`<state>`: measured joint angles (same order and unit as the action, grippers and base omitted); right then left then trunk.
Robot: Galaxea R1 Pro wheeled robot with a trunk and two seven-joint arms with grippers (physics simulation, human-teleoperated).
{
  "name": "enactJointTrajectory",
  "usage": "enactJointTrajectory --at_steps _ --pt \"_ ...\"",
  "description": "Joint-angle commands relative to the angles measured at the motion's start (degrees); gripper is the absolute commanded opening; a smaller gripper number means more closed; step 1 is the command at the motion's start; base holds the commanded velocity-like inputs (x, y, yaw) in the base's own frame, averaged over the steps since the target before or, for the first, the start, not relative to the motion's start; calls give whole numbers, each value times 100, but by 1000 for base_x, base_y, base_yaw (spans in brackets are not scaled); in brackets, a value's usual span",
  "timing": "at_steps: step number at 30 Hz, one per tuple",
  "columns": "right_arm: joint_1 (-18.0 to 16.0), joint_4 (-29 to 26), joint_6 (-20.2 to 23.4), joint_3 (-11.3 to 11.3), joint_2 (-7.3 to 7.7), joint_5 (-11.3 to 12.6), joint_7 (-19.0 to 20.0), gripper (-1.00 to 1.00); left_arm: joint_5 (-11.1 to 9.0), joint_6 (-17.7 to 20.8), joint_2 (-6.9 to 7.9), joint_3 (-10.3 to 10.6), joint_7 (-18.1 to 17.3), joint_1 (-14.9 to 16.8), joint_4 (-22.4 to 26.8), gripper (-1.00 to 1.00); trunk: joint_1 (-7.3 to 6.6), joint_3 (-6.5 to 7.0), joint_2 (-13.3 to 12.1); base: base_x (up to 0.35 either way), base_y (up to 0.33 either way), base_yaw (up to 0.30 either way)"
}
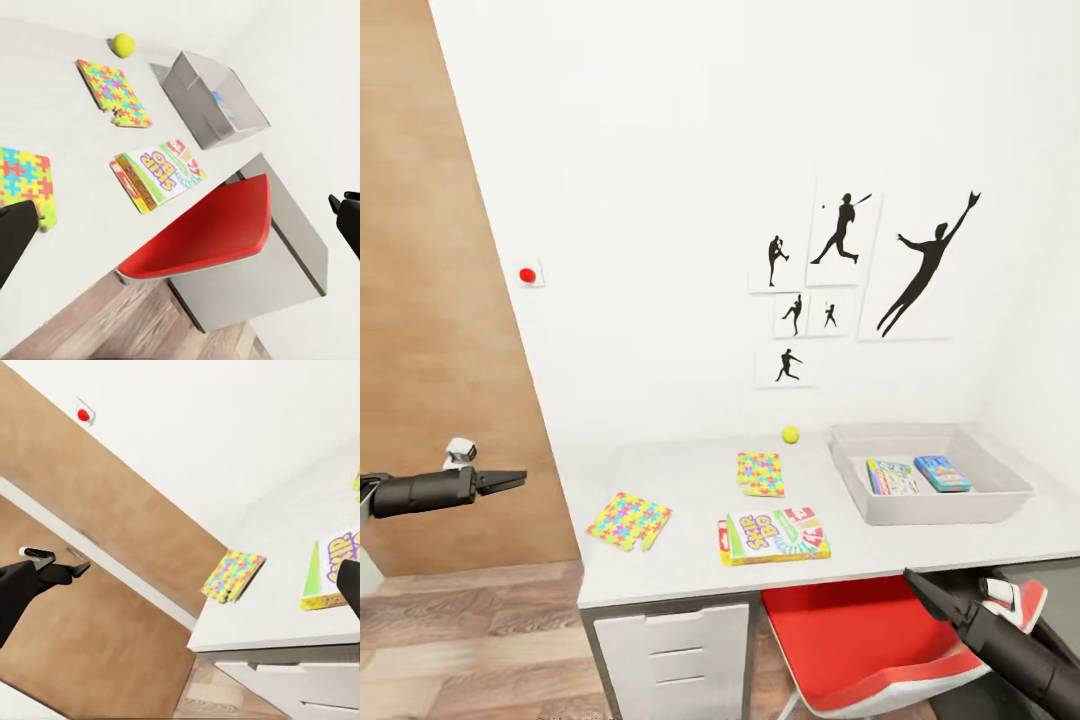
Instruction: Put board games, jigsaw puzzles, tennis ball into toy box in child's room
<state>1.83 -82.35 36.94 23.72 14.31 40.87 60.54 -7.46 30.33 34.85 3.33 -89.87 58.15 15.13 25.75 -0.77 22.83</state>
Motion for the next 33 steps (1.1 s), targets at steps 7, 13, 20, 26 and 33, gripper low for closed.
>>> enactJointTrajectory --at_steps 7,13,20,26,33 --pt "2 -9 41 1 1 35 -7 100 -36 61 4 36 -13 2 -1 100 3 -8 9 -11 287 262" --pt "2 -9 41 1 1 33 -7 100 -36 61 4 36 -13 3 -1 100 3 -8 9 93 279 287" --pt "2 -9 41 1 1 34 -7 100 -36 61 5 36 -13 3 -1 100 3 -8 9 196 238 291" --pt "2 -2 41 1 1 35 -3 100 -36 61 5 36 -13 3 -1 100 3 -8 9 240 212 291" --pt "2 -2 22 1 1 35 7 100 -36 61 5 36 -13 3 -1 100 3 -11 9 244 174 191"
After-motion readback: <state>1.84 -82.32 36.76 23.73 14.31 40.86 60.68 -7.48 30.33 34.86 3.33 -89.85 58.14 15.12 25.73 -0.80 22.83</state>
